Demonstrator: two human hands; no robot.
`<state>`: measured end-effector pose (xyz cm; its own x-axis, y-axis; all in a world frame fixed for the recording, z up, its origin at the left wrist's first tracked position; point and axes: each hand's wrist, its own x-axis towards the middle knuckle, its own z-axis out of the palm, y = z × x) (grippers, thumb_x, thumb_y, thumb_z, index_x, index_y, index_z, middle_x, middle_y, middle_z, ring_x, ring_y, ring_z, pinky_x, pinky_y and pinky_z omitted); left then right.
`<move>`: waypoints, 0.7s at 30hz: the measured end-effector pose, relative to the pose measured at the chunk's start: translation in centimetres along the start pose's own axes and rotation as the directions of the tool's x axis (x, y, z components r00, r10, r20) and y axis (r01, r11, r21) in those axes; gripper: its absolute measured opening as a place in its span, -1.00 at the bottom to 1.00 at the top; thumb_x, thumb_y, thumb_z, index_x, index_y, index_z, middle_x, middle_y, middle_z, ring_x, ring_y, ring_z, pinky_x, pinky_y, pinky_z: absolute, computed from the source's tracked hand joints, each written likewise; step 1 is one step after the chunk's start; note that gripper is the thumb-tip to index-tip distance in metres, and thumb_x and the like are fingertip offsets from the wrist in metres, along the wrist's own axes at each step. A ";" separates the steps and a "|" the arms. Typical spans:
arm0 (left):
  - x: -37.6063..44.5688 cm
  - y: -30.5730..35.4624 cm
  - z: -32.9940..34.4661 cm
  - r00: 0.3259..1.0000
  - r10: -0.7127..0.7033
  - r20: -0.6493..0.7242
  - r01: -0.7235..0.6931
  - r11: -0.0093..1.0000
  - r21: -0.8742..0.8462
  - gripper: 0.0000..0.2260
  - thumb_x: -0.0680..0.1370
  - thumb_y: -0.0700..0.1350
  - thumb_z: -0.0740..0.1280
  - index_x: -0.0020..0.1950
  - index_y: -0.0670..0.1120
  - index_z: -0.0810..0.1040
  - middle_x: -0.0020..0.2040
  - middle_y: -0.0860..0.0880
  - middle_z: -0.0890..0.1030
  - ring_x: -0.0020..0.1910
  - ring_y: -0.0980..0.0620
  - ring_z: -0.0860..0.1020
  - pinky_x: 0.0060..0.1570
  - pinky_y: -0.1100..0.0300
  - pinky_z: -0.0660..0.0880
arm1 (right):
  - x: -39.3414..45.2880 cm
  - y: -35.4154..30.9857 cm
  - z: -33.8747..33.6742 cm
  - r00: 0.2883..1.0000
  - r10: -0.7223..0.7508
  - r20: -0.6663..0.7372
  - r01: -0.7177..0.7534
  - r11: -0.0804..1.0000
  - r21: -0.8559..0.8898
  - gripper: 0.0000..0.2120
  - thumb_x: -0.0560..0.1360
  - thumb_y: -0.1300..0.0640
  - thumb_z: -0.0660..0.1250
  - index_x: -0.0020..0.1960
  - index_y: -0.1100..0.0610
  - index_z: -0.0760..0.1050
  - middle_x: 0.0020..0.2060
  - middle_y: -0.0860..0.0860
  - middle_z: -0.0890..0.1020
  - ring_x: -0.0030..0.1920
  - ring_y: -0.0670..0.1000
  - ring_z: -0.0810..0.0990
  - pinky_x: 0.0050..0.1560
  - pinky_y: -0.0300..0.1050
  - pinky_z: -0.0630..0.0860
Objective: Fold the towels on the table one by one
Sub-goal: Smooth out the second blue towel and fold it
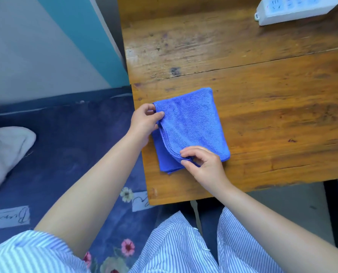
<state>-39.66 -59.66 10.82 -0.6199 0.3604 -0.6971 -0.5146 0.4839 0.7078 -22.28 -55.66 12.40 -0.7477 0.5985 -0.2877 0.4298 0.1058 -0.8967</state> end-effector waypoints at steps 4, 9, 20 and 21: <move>0.1 -0.1 -1.4 0.993 0.116 -0.003 -0.116 0.992 0.040 -0.79 0.50 -0.32 0.30 -0.23 -0.02 0.45 -0.20 0.01 0.51 -0.23 0.06 0.49 -0.25 0.21 0.45 | 0.3 0.2 1.1 0.993 0.089 0.073 -0.094 0.994 0.063 -0.82 0.33 0.45 0.39 -0.07 0.35 0.57 -0.15 0.03 0.56 -0.11 -0.13 0.52 -0.06 -0.55 0.43; 0.8 -0.9 -2.7 0.995 0.100 -0.021 -0.095 0.983 0.157 -0.75 0.49 -0.34 0.28 -0.27 -0.02 0.41 -0.24 0.02 0.51 -0.15 -0.01 0.50 -0.17 0.11 0.52 | 0.4 0.9 3.2 0.945 0.261 0.198 -0.295 0.941 0.167 -0.68 0.36 0.50 0.34 0.10 0.34 0.46 -0.04 0.09 0.50 -0.06 -0.05 0.52 -0.04 -0.48 0.49; -2.6 -4.0 -1.1 0.767 0.641 0.026 -0.463 0.525 0.714 -0.70 0.43 -0.34 0.29 0.15 -0.37 0.47 0.20 -0.33 0.46 0.21 -0.29 0.44 0.24 0.02 0.35 | 6.9 0.5 -2.7 0.943 -0.315 0.103 0.309 0.724 -0.617 -0.72 0.40 0.42 0.21 0.09 0.42 0.52 0.18 0.37 0.49 0.25 0.39 0.40 0.32 0.16 0.26; -3.2 -4.7 -0.2 0.712 0.692 0.117 -0.518 0.406 0.753 -0.71 0.39 -0.35 0.31 0.10 -0.39 0.51 0.17 -0.37 0.49 0.19 -0.35 0.47 0.19 -0.07 0.41 | 8.0 0.8 -2.7 0.945 -0.271 0.183 0.321 0.654 -0.685 -0.67 0.46 0.35 0.18 0.21 0.36 0.46 0.30 0.32 0.39 0.36 0.37 0.27 0.37 0.23 0.13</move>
<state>-35.41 -63.28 9.75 -0.7286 0.6846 -0.0202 0.5582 0.6106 0.5618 -26.56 -48.59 10.31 -0.9159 0.3912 -0.0901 0.3881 0.8054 -0.4481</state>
